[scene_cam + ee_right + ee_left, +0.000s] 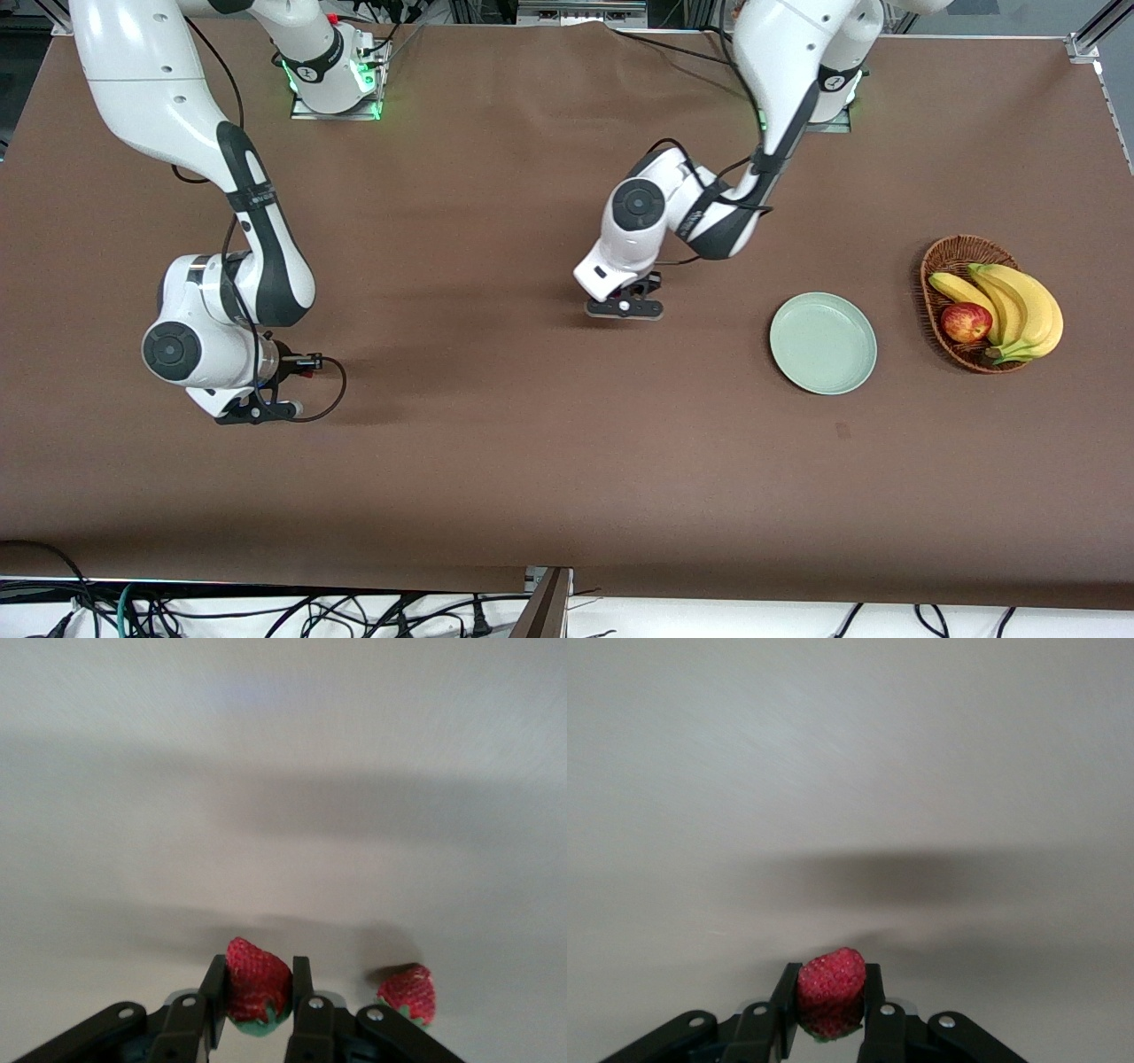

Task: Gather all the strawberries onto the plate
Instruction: 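Place the strawberry on the plate with the left gripper while the right gripper lifts another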

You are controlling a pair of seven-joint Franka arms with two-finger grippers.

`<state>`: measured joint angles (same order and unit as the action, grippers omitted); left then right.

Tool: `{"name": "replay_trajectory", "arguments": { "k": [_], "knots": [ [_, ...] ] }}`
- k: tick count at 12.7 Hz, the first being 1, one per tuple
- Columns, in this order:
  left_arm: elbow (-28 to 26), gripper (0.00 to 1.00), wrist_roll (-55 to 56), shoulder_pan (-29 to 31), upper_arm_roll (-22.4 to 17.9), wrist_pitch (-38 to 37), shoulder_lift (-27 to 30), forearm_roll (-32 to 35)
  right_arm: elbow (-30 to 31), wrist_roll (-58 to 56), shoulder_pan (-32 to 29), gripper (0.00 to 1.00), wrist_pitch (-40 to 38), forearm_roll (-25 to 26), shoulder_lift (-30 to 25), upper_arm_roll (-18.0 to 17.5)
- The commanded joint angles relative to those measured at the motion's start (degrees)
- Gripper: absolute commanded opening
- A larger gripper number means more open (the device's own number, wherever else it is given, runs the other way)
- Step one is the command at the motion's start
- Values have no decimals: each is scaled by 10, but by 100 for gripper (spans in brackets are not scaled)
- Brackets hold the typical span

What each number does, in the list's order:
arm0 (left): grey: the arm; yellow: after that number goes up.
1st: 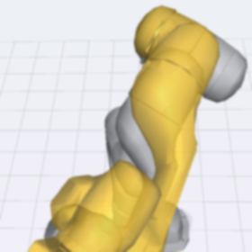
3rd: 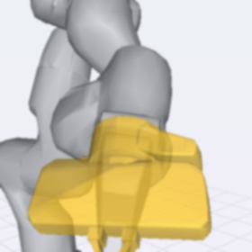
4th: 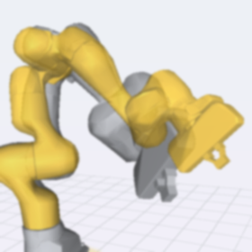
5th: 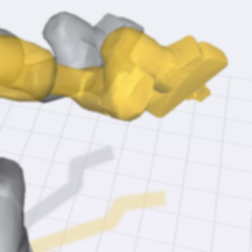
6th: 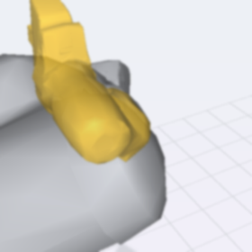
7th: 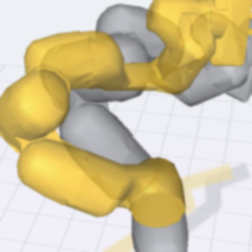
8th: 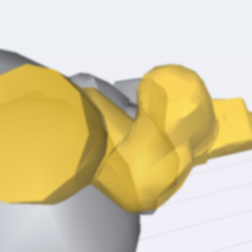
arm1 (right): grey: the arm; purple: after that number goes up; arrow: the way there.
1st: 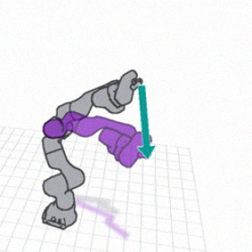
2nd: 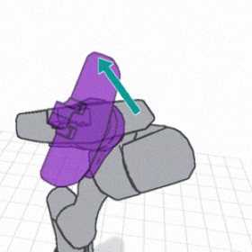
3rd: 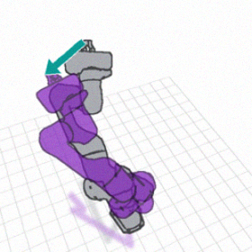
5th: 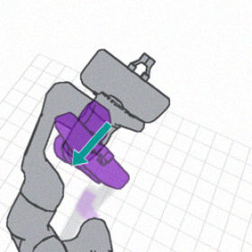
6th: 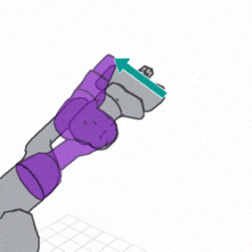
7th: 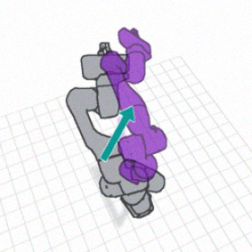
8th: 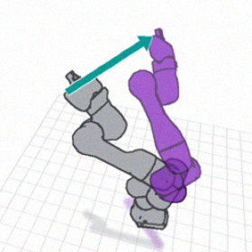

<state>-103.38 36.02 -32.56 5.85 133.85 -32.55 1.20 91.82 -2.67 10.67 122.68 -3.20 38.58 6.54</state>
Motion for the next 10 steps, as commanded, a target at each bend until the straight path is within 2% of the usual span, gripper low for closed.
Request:
{"name": "replay_trajectory", "arguments": {
  "k": [1, 3, 5, 7, 8, 9, 10],
  "knots": [
    [-83, 0, -122, 104, 19, -24, 91, 6, -8, -8, 0, 22, -9, -7, -42, -29],
    [-113, 0, -227, 169, 21, -26, 121, 6, -25, -6, 3, 22, -27, -7, -61, -63],
    [-133, 0, -340, 229, 21, -26, 133, 10, -79, 8, 22, 22, -56, -5, -61, -90],
    [-134, 0, -448, 281, 12, -24, 123, 10, -105, 77, 55, 22, -62, -4, -59, -91],
    [-134, 0, -469, 287, -3, -24, 118, 10, -114, 111, 79, 22, -59, -3, -56, -91],
    [-134, 6, -484, 287, -17, -24, 112, 11, -124, 148, 105, 22, -56, -1, -50, -91],
    [-133, 36, -504, 287, -27, -20, 103, 12, -137, 199, 130, 22, -52, -1, -41, -90]
  ]
}}
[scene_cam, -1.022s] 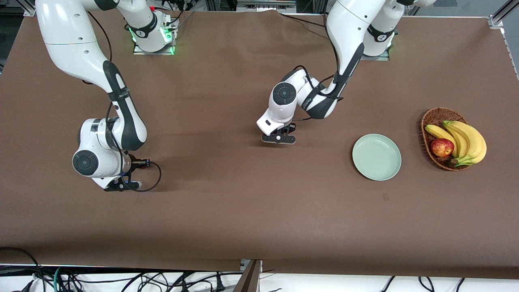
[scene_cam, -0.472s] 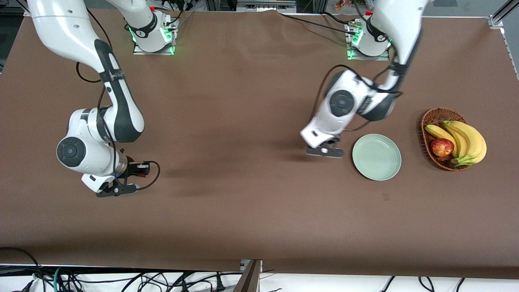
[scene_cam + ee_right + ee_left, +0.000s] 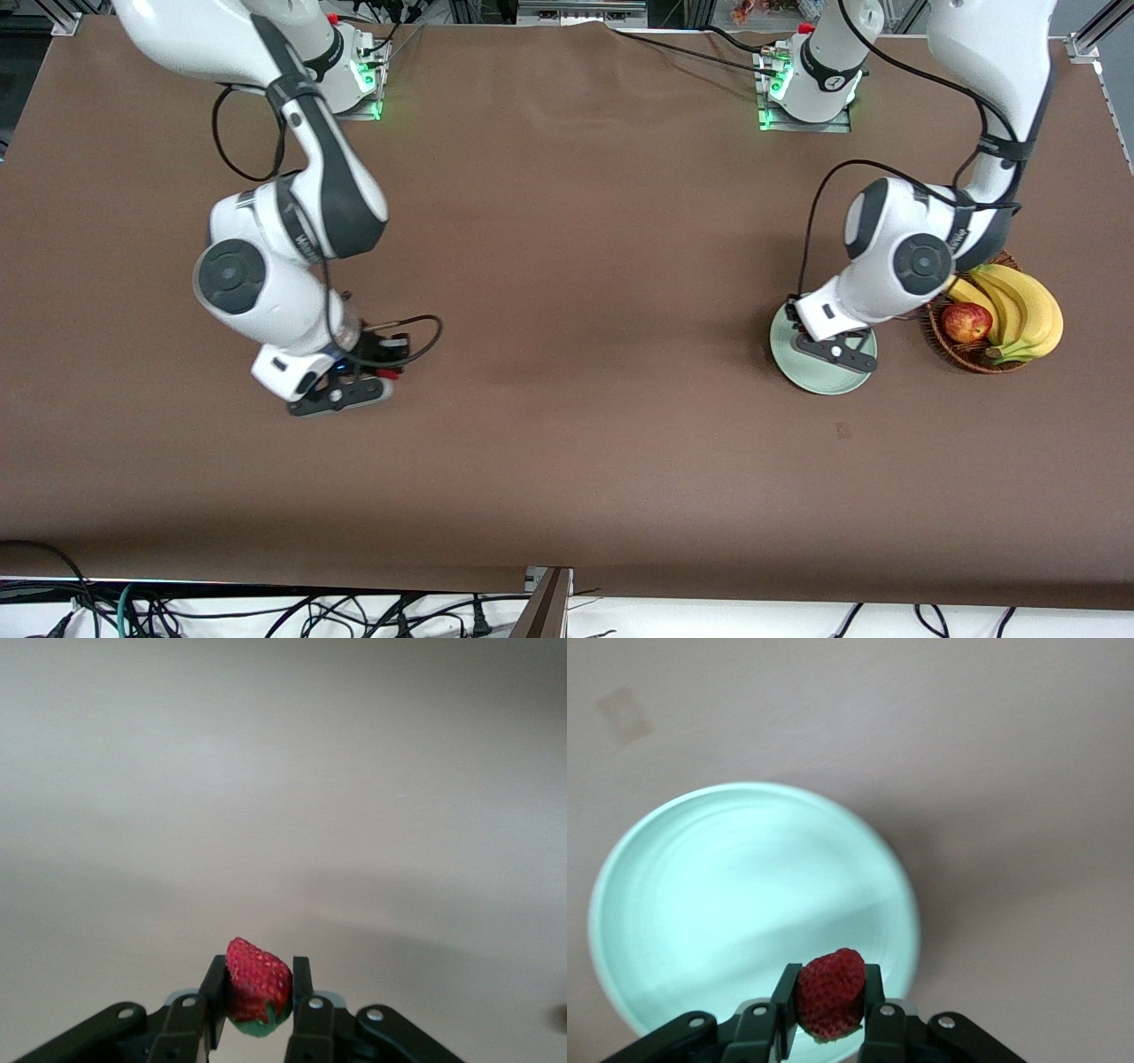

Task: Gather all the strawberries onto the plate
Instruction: 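Place the strawberry on the plate with the left gripper while the right gripper lifts another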

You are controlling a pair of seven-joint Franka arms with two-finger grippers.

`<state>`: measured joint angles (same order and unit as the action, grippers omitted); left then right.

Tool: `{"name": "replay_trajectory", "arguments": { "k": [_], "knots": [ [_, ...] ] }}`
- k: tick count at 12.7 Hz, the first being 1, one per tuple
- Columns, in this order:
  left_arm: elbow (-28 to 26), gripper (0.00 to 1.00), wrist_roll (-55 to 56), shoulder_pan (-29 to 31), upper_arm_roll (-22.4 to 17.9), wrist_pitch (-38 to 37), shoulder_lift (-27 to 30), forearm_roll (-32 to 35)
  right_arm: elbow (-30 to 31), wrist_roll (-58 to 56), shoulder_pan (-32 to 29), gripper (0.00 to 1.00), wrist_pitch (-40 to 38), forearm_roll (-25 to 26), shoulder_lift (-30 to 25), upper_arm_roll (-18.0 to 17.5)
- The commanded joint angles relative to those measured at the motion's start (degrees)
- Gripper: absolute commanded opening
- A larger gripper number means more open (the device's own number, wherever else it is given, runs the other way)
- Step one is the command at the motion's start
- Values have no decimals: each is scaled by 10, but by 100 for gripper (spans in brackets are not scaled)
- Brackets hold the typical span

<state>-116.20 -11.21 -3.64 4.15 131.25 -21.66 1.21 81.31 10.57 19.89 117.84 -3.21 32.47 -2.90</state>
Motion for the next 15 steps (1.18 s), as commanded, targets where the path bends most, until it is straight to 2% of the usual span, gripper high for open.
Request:
{"name": "replay_trajectory", "arguments": {
  "k": [1, 2, 5, 10, 12, 14, 15],
  "knots": [
    [-4, 95, -56, -2, -16, 8, -11, 11, -47, 117, 62, 22, 5, 0, 31, 4],
    [-3, 100, -62, -2, -16, 8, -11, 11, -58, 158, 82, 22, 13, 0, 42, 4],
    [6, 100, -60, -3, -16, 2, -4, 14, -59, 282, 152, 22, 81, 3, 66, 7],
    [19, 100, -35, -22, -7, -20, 17, 5, -59, 413, 240, 22, 149, 65, 124, 10],
    [19, 100, -5, -31, 2, -19, 19, 1, -59, 427, 265, 22, 169, 68, 148, 10],
    [28, 100, 1, -44, 3, -18, 13, -69, -59, 445, 296, 22, 200, 70, 181, 11],
    [30, 100, 7, -57, 6, -18, 12, -81, -59, 452, 309, 22, 204, 76, 192, 18]
  ]
}}
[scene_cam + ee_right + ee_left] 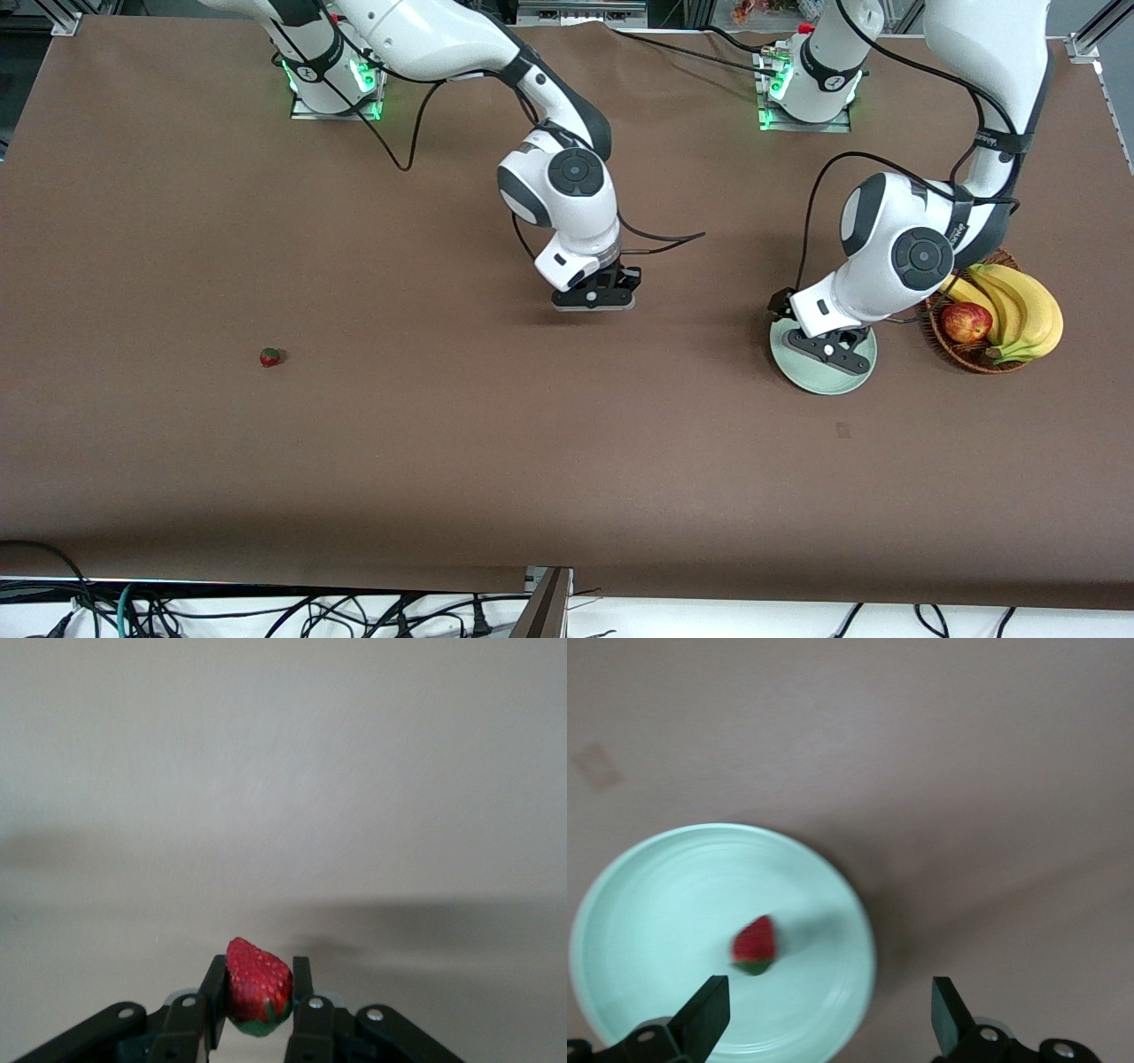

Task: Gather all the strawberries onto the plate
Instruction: 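Set the strawberry mid-table with the right gripper while the left gripper grasps it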

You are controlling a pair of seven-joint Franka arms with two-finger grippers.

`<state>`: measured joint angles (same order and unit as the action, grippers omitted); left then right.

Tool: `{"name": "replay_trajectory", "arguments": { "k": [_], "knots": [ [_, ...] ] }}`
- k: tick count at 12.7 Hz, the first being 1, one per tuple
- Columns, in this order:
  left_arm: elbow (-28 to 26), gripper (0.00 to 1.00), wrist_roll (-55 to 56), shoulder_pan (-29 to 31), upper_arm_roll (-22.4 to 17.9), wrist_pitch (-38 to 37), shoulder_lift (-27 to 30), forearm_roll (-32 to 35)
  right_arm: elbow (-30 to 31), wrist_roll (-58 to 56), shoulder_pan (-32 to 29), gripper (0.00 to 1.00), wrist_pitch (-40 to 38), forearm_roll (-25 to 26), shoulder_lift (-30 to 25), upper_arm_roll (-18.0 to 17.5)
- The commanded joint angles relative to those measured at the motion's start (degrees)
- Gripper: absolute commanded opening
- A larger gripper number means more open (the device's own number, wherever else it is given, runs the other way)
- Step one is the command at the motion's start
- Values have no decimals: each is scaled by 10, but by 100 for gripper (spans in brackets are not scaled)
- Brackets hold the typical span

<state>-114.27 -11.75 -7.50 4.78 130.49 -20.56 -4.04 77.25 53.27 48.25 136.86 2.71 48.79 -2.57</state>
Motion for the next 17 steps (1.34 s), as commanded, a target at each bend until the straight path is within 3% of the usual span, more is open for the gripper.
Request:
{"name": "replay_trajectory", "arguments": {
  "k": [1, 3, 4, 6, 10, 12, 17],
  "knots": [
    [10, 100, 30, -25, 1, -10, 1, -28, -18, 25, 34, 22, 14, 19, 35, 17],
    [5, 100, 44, -31, 7, -5, 0, -30, -18, 25, 39, 23, 20, 19, 45, 16],
    [3, 100, 45, -31, 13, -3, 2, -32, -18, 25, 40, 30, 24, 19, 47, 16],
    [5, 100, 53, -37, 22, -3, 5, -53, -19, 19, 39, 100, 24, 19, 42, 18],
    [3, 100, 131, -55, 29, -6, 15, -56, -19, 3, 11, 100, 13, 16, -10, 37],
    [4, 100, 180, -77, 30, -3, 11, -55, -17, -64, -24, 100, -25, 13, -42, 35],
    [8, 100, 401, -156, 39, 32, -32, -46, -11, -183, -113, 100, -107, 12, -84, 49]
  ]
}}
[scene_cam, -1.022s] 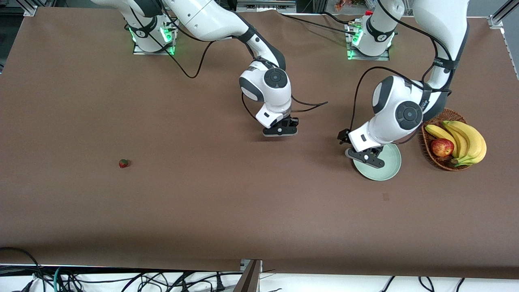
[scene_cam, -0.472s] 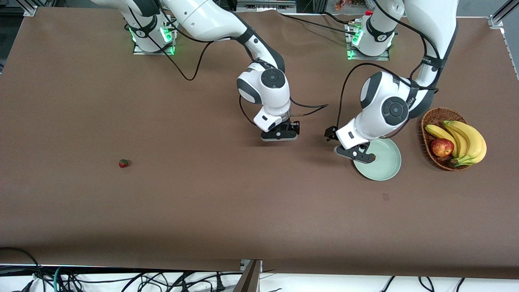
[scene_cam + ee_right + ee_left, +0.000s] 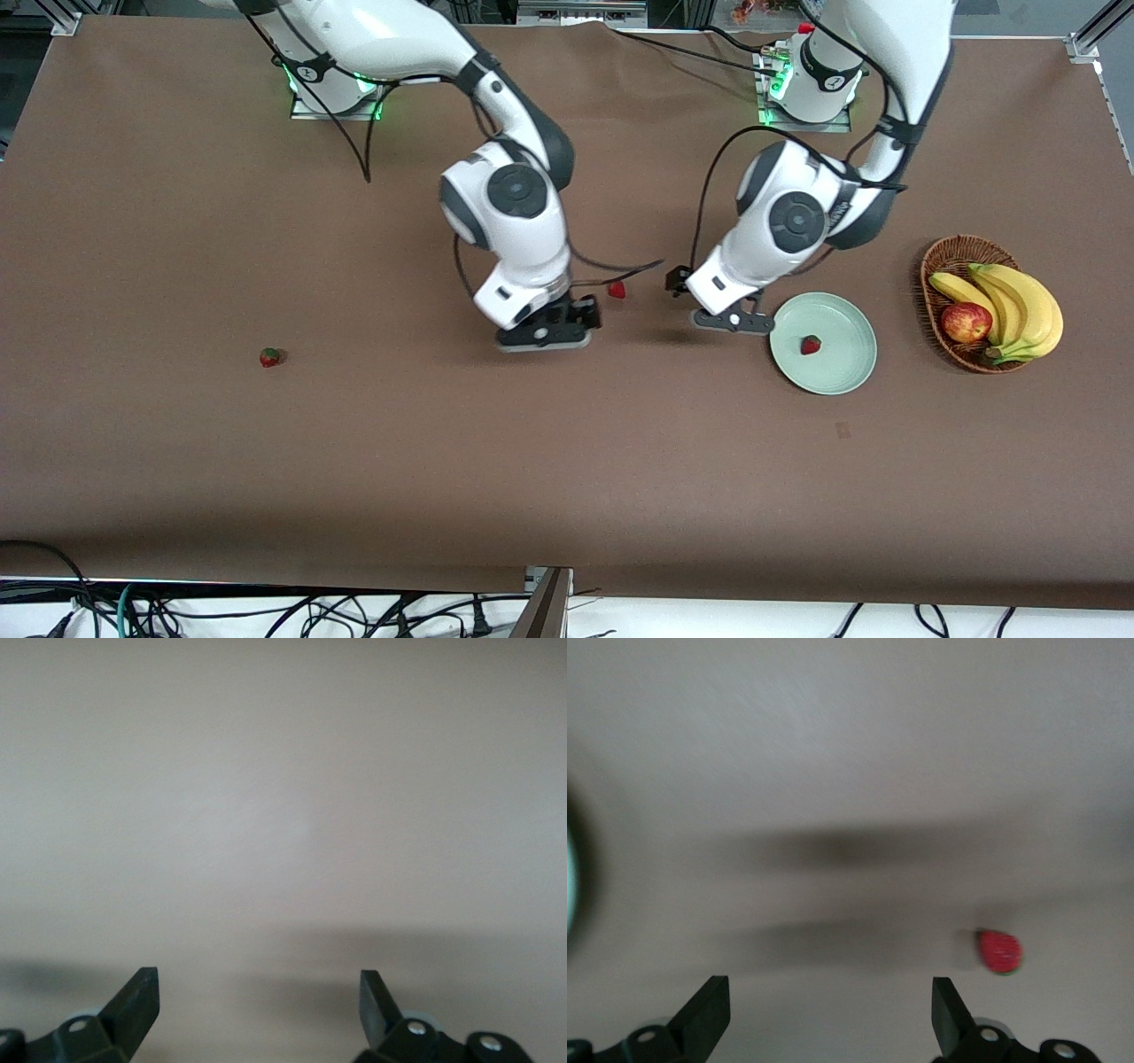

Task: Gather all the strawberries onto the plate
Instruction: 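Set the strawberry mid-table with the right gripper while the left gripper grasps it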

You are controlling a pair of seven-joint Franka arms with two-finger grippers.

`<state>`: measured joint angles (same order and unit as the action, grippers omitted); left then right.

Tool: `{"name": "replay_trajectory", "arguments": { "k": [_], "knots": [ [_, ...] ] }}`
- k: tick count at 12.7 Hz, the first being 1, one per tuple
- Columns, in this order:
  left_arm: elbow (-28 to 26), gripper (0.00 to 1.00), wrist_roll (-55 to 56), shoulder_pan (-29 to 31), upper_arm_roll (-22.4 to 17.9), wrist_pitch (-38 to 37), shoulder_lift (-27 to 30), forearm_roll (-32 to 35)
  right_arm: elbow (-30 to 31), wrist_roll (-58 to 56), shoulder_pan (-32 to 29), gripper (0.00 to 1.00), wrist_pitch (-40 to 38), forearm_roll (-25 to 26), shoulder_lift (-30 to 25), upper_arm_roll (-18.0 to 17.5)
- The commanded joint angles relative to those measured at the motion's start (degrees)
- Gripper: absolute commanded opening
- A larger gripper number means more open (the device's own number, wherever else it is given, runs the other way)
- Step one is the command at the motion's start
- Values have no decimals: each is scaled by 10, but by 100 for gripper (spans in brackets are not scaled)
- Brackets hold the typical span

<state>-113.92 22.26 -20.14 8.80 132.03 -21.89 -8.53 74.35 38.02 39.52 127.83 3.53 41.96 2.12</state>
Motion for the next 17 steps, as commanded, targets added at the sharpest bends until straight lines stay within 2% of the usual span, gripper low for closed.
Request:
{"name": "replay_trajectory", "arguments": {
  "k": [1, 4, 6, 11, 12, 15, 17],
  "knots": [
    [5, 100, 87, -44, 5, 32, -29, -1, 18, -60, -43, 100, -27, 3, -17, 6],
    [18, 100, 118, -93, 5, 104, -83, -3, 17, -146, -104, 100, -61, 3, -21, 6],
    [46, 100, 187, -125, 4, 128, -123, -2, 17, -179, -140, 100, -88, 0, -21, 5],
    [47, 99, 205, -133, 1, 129, -126, 31, 22, -320, -234, 100, -139, 1, -23, 8],
    [47, 92, 205, -133, 0, 128, -127, 31, 29, -345, -250, 100, -143, 1, -22, 8],
    [47, 80, 200, -133, -7, 127, -127, 32, 43, -391, -287, 100, -143, 2, -21, 8],
    [47, 57, 202, -132, -8, 122, -122, 54, 54, -394, -306, 100, -143, 2, -19, 8]
  ]
}}
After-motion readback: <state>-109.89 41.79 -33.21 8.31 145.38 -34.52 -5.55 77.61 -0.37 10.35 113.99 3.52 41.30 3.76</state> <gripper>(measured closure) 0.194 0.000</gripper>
